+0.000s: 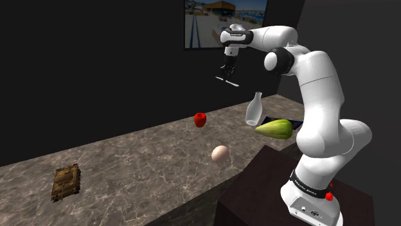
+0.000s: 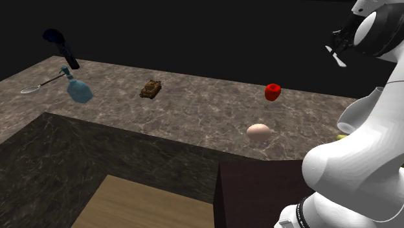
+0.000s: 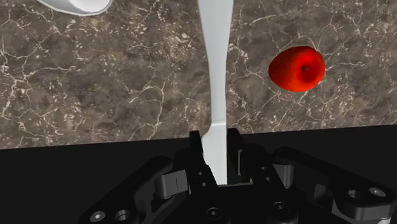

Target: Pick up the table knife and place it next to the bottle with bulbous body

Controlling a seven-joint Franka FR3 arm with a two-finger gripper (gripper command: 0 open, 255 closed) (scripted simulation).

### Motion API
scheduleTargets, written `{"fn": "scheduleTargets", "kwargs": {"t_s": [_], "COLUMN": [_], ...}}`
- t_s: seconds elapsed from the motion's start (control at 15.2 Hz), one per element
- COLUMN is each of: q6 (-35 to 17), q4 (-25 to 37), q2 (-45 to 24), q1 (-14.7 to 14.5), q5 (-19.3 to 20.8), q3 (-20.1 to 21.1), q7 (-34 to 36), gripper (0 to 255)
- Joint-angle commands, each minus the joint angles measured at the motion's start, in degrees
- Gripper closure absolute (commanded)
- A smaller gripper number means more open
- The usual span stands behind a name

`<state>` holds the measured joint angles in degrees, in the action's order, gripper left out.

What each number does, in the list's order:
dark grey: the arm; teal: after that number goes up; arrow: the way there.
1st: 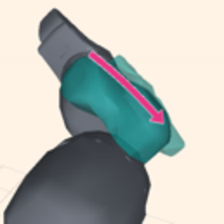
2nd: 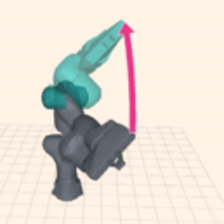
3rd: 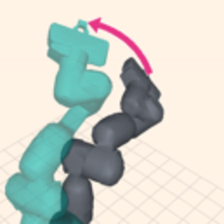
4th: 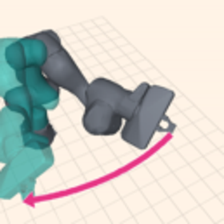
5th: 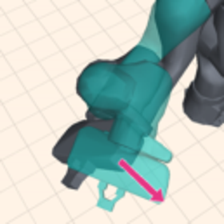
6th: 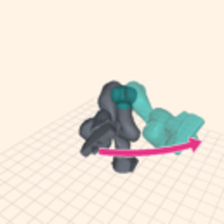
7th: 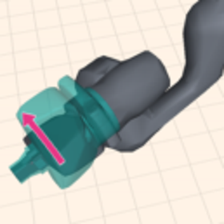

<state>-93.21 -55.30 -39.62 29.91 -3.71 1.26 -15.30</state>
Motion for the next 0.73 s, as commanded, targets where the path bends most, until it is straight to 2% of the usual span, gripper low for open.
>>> {"fn": "scheduleTargets", "kwargs": {"t_s": [0.0,0.66], "q6": [-1.5,-9.5], "q4": [-1.5,-10.0], "q2": [0.0,0.5], "q1": [0.0,0.0], "q5": [0.0,-0.1], "q3": [0.0,0.0], "q7": [-0.1,-0.7], "gripper": [255,255]}}
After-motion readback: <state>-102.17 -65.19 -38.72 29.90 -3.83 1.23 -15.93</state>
